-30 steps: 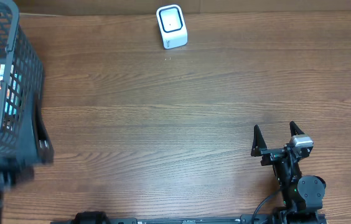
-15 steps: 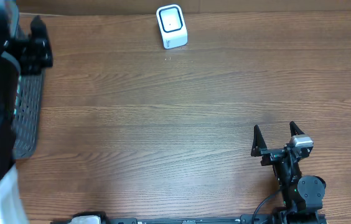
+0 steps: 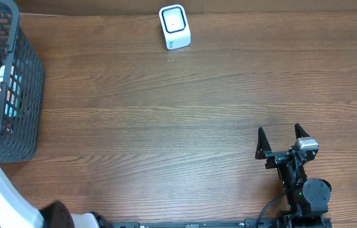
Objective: Scan the item barcode
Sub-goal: 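Swing the left gripper left and down into the grey basket, then grasp the orange Kleenex tissue pack in the basket with the left gripper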
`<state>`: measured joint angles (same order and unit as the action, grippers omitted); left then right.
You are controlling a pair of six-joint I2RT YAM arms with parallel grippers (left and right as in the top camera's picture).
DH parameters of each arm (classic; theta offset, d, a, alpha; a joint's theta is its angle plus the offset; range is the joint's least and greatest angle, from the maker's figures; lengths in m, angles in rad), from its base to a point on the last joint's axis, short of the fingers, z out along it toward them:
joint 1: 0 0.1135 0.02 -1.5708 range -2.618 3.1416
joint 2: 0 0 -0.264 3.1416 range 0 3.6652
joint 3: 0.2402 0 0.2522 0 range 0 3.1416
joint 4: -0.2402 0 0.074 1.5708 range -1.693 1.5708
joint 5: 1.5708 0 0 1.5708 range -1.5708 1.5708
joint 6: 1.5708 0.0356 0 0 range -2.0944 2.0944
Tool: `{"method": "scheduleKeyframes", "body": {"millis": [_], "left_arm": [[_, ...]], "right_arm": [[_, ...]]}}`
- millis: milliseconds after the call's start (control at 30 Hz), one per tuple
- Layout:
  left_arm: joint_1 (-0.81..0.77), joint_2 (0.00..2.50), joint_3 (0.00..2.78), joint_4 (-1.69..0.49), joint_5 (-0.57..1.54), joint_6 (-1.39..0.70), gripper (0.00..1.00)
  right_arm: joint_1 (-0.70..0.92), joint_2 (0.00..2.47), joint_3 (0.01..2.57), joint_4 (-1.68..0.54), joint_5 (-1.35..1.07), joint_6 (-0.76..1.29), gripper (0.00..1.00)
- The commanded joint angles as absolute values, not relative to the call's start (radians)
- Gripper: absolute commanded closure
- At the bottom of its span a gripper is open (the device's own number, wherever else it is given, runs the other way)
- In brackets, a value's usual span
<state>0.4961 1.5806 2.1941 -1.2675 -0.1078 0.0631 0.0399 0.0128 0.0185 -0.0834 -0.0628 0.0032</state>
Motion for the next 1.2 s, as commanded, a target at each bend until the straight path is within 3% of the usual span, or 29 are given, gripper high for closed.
{"method": "scheduleKeyframes", "body": {"millis": [0,500,1167], "left_arm": [[0.583,1.641,2.184,-1.276,0.001,0.054,0.0],[0.644,1.892,2.154,-1.272,0.006,0.278,0.0],[0.725,2.153,2.153,-1.252,0.263,0.477,0.0]], "right_arm": [[0.038,0.003,0.008,-0.081,-0.054,0.0,0.0],[0.038,0.003,0.008,-0.081,-0.054,-0.001,0.0],[0.038,0.003,0.008,-0.08,-0.054,0.0,0.0]]}}
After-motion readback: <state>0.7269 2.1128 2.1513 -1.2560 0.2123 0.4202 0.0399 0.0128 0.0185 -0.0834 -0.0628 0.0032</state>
